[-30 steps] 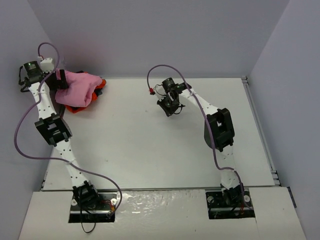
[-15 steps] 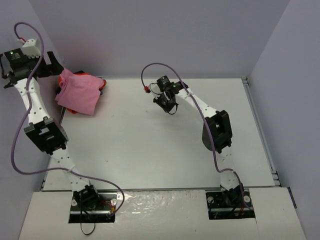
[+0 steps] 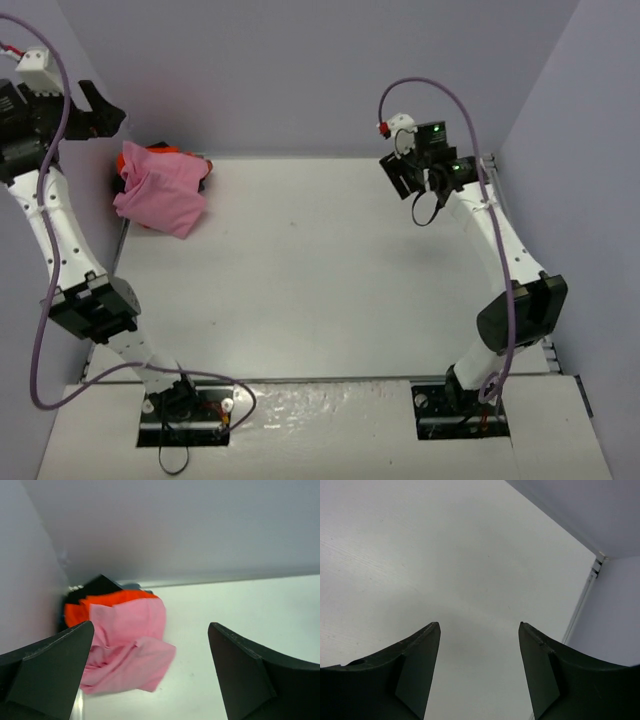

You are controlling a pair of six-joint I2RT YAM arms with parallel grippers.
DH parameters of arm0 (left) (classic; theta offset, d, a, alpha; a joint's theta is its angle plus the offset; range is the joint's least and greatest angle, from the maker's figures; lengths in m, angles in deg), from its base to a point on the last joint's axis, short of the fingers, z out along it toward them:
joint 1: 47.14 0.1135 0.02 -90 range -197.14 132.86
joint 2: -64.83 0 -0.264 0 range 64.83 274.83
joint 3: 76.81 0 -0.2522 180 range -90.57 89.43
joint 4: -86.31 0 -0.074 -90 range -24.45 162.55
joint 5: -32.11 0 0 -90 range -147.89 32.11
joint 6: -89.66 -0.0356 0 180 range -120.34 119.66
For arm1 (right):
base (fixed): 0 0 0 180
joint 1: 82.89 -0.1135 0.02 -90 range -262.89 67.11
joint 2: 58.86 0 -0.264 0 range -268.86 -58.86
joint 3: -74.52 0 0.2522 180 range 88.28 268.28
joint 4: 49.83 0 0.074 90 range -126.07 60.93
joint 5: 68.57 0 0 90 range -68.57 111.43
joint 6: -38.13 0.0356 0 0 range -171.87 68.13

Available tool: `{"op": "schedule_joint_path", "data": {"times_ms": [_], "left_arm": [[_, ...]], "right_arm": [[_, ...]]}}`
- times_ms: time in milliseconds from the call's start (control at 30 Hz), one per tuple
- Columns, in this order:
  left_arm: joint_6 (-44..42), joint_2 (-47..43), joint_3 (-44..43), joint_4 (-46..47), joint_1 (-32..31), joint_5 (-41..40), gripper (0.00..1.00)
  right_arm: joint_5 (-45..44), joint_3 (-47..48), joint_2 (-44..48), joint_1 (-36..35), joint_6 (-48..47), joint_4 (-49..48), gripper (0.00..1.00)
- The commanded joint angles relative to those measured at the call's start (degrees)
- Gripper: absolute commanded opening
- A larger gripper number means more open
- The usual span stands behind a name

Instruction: Fold and stack the t-shirts

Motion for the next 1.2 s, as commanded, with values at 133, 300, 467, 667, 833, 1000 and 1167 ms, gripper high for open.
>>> {"op": "schedule_joint_path", "data": {"times_ms": [133,300,467,667,833,1000,1167], "left_arm": [[0.93,-16.08,31.32,13.21,-11.08,-0.6,0.77],[6.53,-30.72,70.8,40.49,-15.14,-15.16,0.58],[1.33,-36.03,88.73,46.57,-16.62,-22.9,0.58],[0.52,-34.85,100.46,65.26,-17.27,-29.64,0.51],[-3.12,-26.9,111.14,88.42,-25.05,-40.32,0.3],[-5.88,-18.01,113.78,100.48,-27.69,-44.64,0.05],[-2.04,-17.72,112.52,97.76,-27.28,-48.17,0.83]], "right_arm": [[-0.09,-18.14,11.7,5.82,2.4,-14.75,0.61],[7.16,-43.26,21.1,15.83,10.63,-43.33,0.61],[9.87,-53.64,21.39,19.73,17.97,-52.22,0.63],[9.27,-62.06,17.85,22.56,19.81,-62.79,0.66],[14.41,-68.82,13.64,32.79,22.6,-76.16,0.86],[6.64,-73.12,14.89,25.41,21.95,-88.54,1.0],[2.2,-67.86,14.01,17.71,20.06,-81.59,1.0]]}}
